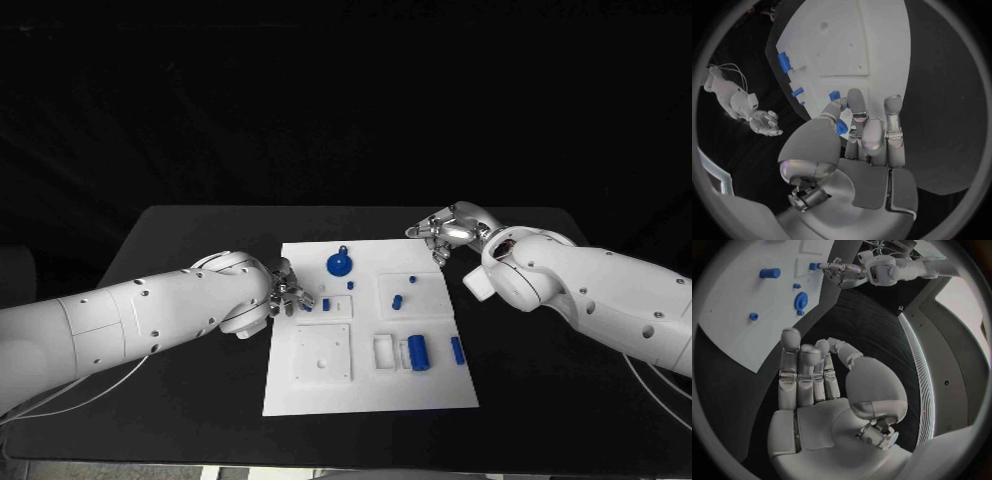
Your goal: Assemble the parts on the task board
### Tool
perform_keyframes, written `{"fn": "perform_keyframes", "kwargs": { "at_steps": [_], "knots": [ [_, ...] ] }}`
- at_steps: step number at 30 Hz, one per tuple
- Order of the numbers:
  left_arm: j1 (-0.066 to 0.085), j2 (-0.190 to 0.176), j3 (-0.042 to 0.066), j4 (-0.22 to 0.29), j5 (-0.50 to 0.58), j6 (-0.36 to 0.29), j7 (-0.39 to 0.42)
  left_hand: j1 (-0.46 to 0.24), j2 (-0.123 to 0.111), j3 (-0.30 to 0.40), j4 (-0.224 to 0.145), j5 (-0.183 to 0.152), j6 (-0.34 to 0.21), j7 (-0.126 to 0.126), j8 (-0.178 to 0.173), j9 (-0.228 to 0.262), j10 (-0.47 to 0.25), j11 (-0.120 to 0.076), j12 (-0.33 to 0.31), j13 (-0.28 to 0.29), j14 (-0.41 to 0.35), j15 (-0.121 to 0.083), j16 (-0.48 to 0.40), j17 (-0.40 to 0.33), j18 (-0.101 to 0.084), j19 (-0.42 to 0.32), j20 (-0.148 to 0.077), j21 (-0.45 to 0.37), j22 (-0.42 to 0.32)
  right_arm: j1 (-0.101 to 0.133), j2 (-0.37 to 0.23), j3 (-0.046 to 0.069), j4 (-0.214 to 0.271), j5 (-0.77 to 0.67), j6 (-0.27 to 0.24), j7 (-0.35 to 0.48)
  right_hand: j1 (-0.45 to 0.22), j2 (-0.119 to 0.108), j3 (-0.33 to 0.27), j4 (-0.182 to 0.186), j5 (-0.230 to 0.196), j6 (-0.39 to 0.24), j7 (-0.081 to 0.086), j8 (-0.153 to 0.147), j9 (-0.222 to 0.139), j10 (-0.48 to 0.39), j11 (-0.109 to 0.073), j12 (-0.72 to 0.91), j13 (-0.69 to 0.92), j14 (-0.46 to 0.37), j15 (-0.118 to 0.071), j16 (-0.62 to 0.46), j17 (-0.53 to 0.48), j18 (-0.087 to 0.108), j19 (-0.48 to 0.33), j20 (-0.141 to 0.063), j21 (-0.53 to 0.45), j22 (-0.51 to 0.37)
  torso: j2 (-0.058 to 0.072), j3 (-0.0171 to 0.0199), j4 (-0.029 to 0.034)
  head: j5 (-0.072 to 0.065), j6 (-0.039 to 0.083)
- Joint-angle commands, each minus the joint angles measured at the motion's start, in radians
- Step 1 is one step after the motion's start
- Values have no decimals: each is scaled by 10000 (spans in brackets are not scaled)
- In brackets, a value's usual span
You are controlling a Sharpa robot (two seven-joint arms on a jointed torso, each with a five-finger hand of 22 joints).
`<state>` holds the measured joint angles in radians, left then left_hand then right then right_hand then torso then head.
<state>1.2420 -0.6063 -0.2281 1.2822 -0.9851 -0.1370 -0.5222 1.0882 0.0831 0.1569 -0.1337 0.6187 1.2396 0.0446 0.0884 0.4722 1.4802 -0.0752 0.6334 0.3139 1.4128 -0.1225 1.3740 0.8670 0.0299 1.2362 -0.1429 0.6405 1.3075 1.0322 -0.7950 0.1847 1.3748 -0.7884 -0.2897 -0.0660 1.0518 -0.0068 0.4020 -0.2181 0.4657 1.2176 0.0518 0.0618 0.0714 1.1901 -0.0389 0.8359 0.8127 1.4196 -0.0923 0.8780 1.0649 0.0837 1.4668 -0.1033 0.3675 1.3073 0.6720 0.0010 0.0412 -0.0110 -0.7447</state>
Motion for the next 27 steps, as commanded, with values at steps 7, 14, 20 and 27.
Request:
{"fn": "perform_keyframes", "kwargs": {
  "at_steps": [7, 14, 20, 27],
  "knots": [
    [-108, 107, -108, -165, 27, 545, -308, 265, 414, -117, 250, -875, 2520, -983, -18, 32, 350, -125, 106, -30, 26, -34, 45, 48, -164, -36, -1, -41, 181, -9, -4, 4, 21, -61, 198, 3, -40, 6, -14, -95, 85, 83, 12, 21, -5, -3, 10, -49, 12, -6, -2, 21, 0, 12, 294, -76, 38, 393, -5, 3, 3, -23, 9],
    [-98, 152, -109, -187, -4, 746, -328, 406, 370, -108, 177, -836, 2509, -976, -29, 16, 350, -121, 91, -42, 9, -30, 31, 26, -165, -48, 1, -56, 182, -9, -5, 4, 23, -73, 228, -11, -40, 6, -14, -95, 85, 83, 12, 21, -5, -3, 10, -49, 12, -6, -2, 21, 0, 12, 294, -76, 38, 393, -7, -4, 7, -37, 2],
    [-95, 125, -110, -145, -204, 822, -353, 483, 358, -43, 83, -790, 2510, -971, -36, 0, 351, -120, 86, -48, 9, -25, 37, 37, -160, -53, 7, -53, 187, -10, -4, 4, 10, -76, 251, -16, -40, 4, -24, -115, 108, 87, 12, 21, -6, -5, 12, -54, 10, -6, -1, 23, 1, 14, 288, -75, 22, 390, -8, -6, 9, -41, -6],
    [-95, 39, -113, -44, -484, 820, -364, 501, 340, -2, 22, -782, 2510, -969, -41, -11, 350, -119, 83, -54, 11, -20, 39, 42, -153, -56, 14, -48, 187, -15, -11, 4, 6, -77, 260, -14, -57, 9, -37, -107, 122, 81, 13, 17, -8, -5, 13, -54, 10, -7, -1, 21, 0, 14, 288, -74, 22, 389, -11, -12, 13, -44, -29]
  ]
}}
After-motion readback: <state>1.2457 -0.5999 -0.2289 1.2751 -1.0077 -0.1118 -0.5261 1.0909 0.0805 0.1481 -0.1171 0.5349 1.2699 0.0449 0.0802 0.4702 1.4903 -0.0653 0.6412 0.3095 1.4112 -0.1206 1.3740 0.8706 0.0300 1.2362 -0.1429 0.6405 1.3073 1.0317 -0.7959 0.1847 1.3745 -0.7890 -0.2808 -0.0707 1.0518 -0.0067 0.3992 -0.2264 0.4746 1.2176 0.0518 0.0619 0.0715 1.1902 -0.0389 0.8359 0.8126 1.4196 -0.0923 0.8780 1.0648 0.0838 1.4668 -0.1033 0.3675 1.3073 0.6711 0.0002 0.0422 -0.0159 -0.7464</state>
